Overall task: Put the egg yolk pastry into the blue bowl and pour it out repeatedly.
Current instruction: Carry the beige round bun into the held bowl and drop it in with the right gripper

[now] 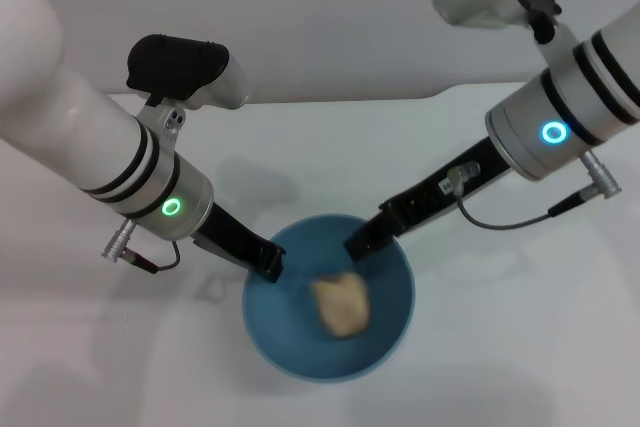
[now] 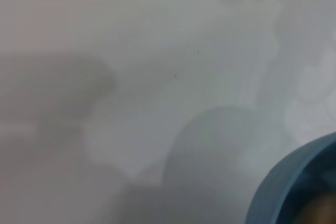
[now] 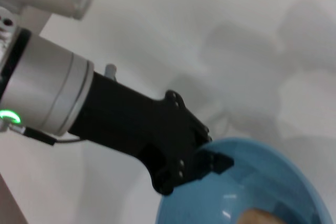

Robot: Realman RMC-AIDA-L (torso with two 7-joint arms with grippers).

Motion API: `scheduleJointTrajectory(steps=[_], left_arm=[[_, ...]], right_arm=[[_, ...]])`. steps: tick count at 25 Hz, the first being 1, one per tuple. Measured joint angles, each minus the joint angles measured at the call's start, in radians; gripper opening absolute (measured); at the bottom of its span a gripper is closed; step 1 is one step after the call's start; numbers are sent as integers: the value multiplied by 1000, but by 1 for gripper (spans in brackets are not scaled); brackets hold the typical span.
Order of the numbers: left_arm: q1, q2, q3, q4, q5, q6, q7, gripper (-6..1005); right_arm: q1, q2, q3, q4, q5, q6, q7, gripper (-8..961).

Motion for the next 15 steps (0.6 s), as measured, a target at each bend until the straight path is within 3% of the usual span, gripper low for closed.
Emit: scheduleJointTrajectory(steps=[4, 9, 15], left_arm=[[2, 1, 0, 1, -2, -3, 2, 1], [6, 1, -2, 1, -2, -10, 7, 1], [19, 1, 0, 1, -5, -90, 26, 1]], right_arm=[[-4, 0, 22, -11, 2, 18, 0, 194], [-24, 1, 136, -4, 2, 17, 11, 309], [-96, -1, 209, -26, -5, 23, 6, 309]])
